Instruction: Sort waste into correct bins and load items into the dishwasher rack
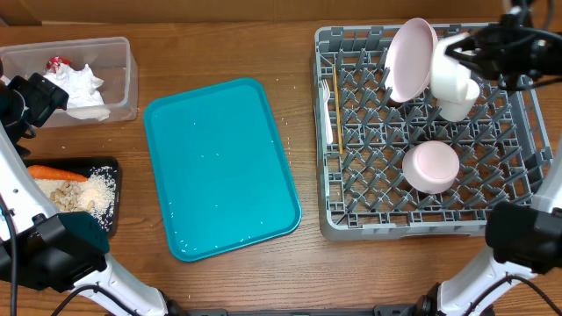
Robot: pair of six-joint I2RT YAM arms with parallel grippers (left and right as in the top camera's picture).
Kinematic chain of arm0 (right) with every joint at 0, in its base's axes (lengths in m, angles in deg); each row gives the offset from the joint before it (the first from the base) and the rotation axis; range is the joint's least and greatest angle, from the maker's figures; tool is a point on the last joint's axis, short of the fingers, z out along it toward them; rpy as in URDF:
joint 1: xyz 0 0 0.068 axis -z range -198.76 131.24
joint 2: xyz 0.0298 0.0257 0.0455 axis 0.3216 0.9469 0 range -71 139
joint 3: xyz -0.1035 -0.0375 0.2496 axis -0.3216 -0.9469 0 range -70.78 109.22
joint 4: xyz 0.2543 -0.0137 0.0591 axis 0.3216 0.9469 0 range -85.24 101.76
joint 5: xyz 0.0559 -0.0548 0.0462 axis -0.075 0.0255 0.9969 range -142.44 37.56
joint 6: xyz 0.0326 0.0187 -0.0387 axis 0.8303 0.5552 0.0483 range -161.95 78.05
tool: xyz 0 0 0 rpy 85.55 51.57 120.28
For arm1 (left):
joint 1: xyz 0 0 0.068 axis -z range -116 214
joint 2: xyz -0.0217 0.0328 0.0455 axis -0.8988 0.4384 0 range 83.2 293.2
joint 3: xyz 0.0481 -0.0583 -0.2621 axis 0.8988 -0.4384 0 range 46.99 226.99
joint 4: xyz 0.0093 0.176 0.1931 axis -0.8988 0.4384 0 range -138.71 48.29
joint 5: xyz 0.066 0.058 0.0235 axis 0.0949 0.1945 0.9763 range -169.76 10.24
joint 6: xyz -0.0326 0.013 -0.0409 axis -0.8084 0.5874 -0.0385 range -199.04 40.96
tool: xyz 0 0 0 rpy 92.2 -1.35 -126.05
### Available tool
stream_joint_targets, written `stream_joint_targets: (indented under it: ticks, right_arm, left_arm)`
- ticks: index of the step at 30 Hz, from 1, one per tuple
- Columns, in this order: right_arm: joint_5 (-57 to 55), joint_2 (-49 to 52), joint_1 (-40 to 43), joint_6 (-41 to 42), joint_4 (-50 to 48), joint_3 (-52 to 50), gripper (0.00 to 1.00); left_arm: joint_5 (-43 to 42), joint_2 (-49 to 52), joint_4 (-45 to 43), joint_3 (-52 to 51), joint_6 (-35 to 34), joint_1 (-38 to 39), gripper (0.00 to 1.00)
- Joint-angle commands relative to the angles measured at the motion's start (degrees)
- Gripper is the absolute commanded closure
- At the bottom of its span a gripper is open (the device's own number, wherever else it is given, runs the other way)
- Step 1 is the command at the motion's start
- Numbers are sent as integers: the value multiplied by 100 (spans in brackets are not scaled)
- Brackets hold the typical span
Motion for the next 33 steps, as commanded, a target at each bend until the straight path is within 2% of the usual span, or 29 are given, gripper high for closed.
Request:
stream_joint_targets:
  ticks: [1, 4, 8, 12, 14, 18, 23, 33]
  right_arm:
    - [-57, -874, 415, -87, 0, -538, 96]
    - [-549, -1596, 957, -216, -2, -1384, 96]
    - [-367, -2240, 1864, -929, -74, -2354, 95]
    - [774, -2332, 2693, -2033, -15, -3174, 93]
    - [1755, -2299, 2970, -2949, -20, -3934, 90]
    - [2391, -2218, 2905, -3711, -273, -4854, 88]
    - [2715, -2028, 2682, -3733, -1620, -5855, 88]
    - [2986, -1613, 2520, -3738, -2695, -5952, 88]
  left_arm:
    - [22, 46, 13, -33, -55, -9, 0]
    - [22, 46, 13, -33, -57, -9, 0]
    - [22, 46, 15, -33, -55, -9, 0]
    - [22, 46, 13, -33, -55, -9, 0]
    - [22, 46, 15, -33, -55, -9, 0]
    - [22, 46, 13, -33, -57, -9, 0]
    - [22, 46, 13, -33, -55, -9, 0]
    - [22, 46, 15, -33, -55, -9, 0]
